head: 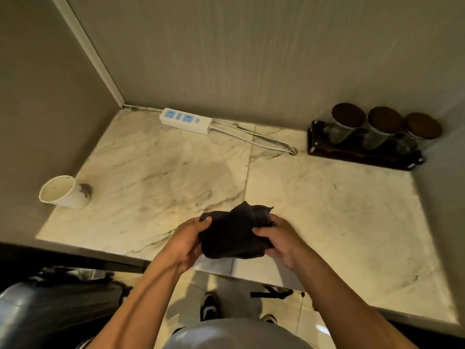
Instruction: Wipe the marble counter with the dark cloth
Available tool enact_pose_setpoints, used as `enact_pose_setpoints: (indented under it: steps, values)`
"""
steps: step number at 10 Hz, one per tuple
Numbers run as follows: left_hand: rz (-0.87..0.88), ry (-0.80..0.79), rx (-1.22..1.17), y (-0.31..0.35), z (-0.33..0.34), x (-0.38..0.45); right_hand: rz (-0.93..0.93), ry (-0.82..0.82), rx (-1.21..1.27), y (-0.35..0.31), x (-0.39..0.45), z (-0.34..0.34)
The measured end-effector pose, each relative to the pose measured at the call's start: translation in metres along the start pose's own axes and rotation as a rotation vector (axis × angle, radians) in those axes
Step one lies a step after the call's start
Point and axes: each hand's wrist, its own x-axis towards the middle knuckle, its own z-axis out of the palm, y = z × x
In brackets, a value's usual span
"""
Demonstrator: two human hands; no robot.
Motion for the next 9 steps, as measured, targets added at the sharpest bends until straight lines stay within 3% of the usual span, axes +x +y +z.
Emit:
enact_pose_setpoints:
  steps: [1, 2, 4, 5, 7, 9]
  values:
    - [-0.027, 0.046, 0.003, -0.007, -0.013, 0.001, -0.052, 0.029, -0.213, -0.013, 0.017, 0.010]
    - [-0.053, 0.101, 0.013, -0.014, -0.026, 0.001, -0.175, 0.087, -0.620, -0.023, 0.047, 0.028]
    - [0.007, 0.255, 0.155, -0.021, -0.040, 0.007, -0.254, 0.108, -0.998, -0.026, 0.069, 0.056]
    - [0.018, 0.306, 0.308, -0.022, -0.045, 0.009, -0.303, 0.112, -1.025, -0.025, 0.075, 0.064]
    - [0.131, 0.384, 0.971, -0.018, -0.051, -0.003, -0.339, 0.145, -0.957, -0.022, 0.084, 0.071]
    - [0.176, 0.396, 1.158, -0.016, -0.050, -0.006, -0.354, 0.245, -0.841, -0.018, 0.080, 0.065]
